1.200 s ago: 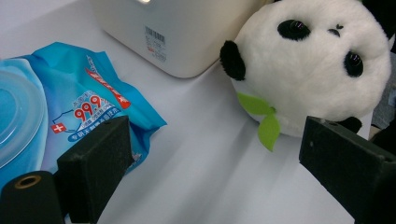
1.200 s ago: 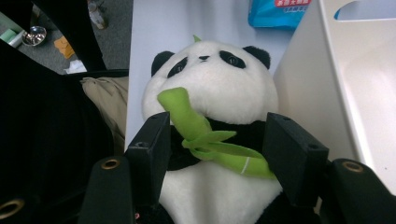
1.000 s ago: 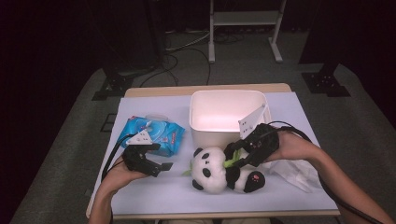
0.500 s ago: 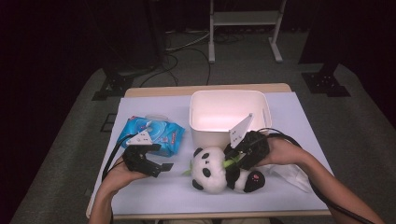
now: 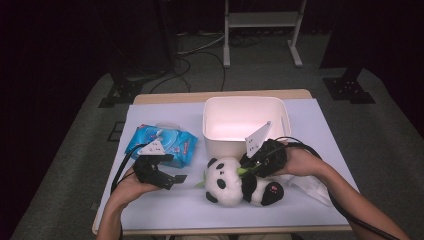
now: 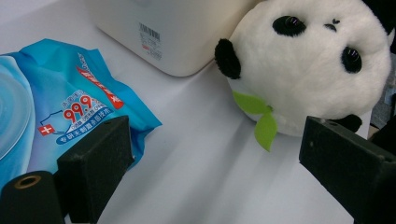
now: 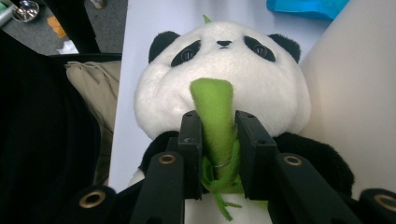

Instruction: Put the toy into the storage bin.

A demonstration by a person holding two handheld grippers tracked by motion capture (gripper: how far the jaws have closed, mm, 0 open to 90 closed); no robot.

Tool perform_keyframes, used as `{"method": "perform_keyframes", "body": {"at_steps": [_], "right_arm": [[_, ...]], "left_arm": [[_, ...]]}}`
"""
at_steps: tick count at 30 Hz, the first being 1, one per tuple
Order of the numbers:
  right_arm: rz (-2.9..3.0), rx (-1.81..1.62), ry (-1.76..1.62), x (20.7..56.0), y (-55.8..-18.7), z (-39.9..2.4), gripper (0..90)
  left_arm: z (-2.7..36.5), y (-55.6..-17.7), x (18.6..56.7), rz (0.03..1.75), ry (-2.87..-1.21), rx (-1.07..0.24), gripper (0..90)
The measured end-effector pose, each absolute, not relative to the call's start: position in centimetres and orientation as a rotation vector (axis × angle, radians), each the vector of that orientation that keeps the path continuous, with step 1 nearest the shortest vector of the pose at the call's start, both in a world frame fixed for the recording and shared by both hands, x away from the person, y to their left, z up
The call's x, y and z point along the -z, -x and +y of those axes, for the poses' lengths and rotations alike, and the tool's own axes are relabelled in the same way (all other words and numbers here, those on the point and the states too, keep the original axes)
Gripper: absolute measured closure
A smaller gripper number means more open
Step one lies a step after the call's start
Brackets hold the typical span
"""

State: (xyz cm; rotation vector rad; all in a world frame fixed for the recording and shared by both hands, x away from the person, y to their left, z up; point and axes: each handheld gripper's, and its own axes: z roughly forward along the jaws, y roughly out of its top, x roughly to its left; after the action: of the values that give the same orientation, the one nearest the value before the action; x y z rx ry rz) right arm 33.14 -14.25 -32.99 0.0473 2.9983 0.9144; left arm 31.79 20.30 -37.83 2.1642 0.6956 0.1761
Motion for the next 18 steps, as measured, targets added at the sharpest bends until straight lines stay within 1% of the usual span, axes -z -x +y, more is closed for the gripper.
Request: {"method": "perform_keyframes", "body": {"at_steps": [18], "right_arm": [[3.009, -0.902, -0.045, 32.10, -33.65, -14.29, 74.6]], "left_arm": [[20.70, -31.91, 38.10, 0.708, -2.155, -0.165, 9.0]]}}
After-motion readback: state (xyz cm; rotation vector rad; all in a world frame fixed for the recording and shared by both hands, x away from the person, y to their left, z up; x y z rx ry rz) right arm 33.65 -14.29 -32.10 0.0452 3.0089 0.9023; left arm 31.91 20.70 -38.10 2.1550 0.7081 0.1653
